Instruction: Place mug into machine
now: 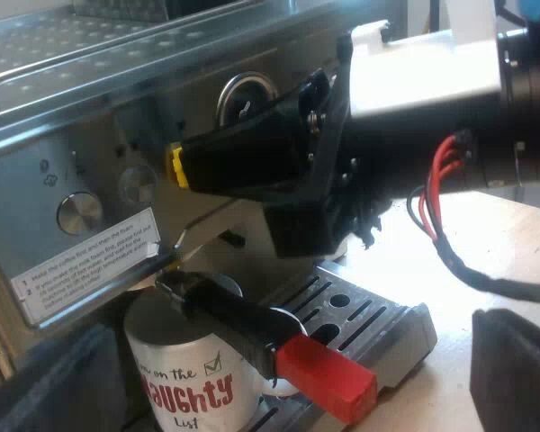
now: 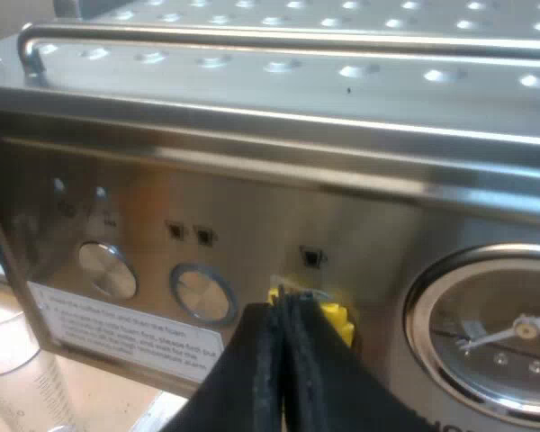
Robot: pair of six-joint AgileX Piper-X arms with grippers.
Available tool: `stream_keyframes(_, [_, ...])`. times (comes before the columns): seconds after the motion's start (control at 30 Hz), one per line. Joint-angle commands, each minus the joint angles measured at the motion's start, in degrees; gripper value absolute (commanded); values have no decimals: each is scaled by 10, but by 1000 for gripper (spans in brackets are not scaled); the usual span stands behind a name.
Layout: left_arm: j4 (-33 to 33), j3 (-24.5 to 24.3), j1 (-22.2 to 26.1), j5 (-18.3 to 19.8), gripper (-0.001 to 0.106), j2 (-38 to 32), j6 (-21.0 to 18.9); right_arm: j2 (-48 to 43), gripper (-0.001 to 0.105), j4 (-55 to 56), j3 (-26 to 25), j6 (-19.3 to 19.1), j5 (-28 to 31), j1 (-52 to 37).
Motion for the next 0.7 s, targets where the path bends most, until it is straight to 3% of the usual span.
stream_keyframes(0.03, [-5,-5,-2,3,80,-3,-6,2,0,-7,-5,-9,40,-43])
stream_keyframes(0.2, [-5,-5,-2,3,80,-3,-6,2,0,-7,-5,-9,36,-51])
stream_keyframes(0.4, [-6,-5,-2,-4,80,-3,-6,-18,2,21,-5,-9,-17,-18])
stream_keyframes(0.47, [-6,-5,-2,-6,80,-3,-6,-39,20,70,-5,-2,-46,2])
stream_keyframes(0.5, [-8,-5,-2,-6,80,-3,-7,-41,20,74,-5,-1,-48,2])
stream_keyframes(0.53, [-10,-5,-2,-6,80,-3,-13,-47,27,90,-5,7,-52,8])
stream_keyframes(0.57, [-12,-6,-2,-6,80,-3,-20,-68,53,133,-5,36,-58,21])
stream_keyframes(0.7, [-9,-29,-2,-17,80,-2,-76,-108,92,197,-5,39,-109,35])
